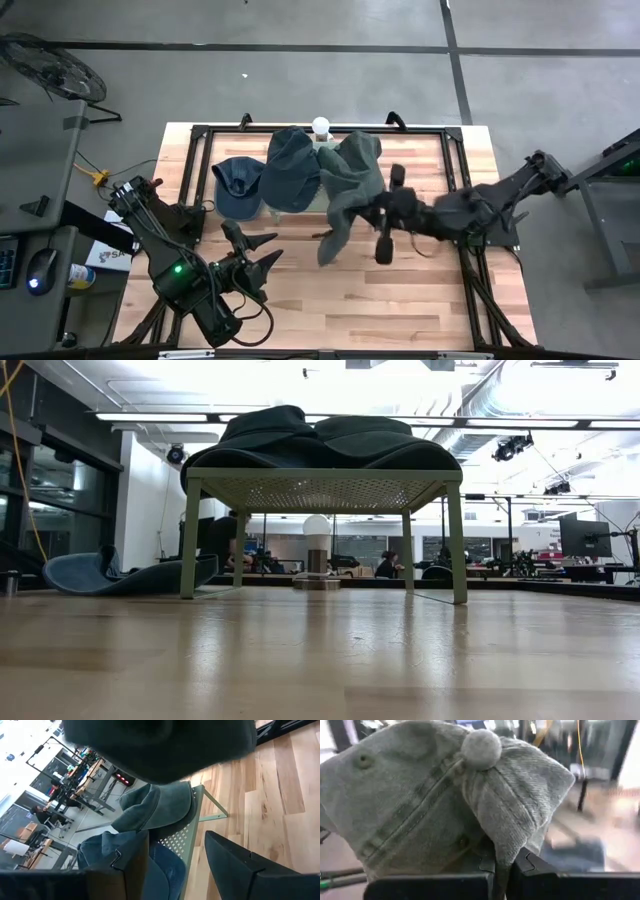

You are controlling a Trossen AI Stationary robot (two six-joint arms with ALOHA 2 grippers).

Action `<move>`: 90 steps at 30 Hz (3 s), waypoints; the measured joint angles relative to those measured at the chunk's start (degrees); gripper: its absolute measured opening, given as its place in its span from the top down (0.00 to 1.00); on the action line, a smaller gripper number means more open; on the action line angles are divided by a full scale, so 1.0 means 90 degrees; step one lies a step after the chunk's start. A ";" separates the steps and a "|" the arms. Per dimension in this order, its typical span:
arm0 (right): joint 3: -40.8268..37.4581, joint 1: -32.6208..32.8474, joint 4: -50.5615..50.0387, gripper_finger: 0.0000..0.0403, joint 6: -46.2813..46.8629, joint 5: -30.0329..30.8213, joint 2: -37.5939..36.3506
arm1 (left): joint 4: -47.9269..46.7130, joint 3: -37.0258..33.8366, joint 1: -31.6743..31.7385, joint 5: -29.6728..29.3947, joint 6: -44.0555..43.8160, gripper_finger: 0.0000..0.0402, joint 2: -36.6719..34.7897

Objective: Pick & Place hat
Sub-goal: Stack the gray cap on the top of the gray cap on the shelf, then stack the dark blue cap on the top of the dark blue cap on the shelf

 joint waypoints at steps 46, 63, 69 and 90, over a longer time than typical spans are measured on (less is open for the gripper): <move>0.2067 -0.4089 -0.6020 1.00 0.4051 -0.2750 0.0856 | 0.0165 0.0002 0.0000 -0.0248 -0.0201 0.53 0.0000; 0.2069 -0.4681 -0.6203 1.00 0.3972 -0.3201 0.1445 | 0.0167 0.0002 0.0000 -0.0199 -0.0265 0.53 0.0000; 0.2069 -0.4710 -0.6203 0.98 0.3904 -0.3180 0.1474 | 0.0167 0.0002 0.0000 -0.0194 -0.0267 0.53 0.0000; 0.2074 -0.4696 -0.6298 0.57 0.3568 -0.3512 0.0789 | 0.0179 0.0002 0.0002 -0.0013 -0.0338 0.53 0.0000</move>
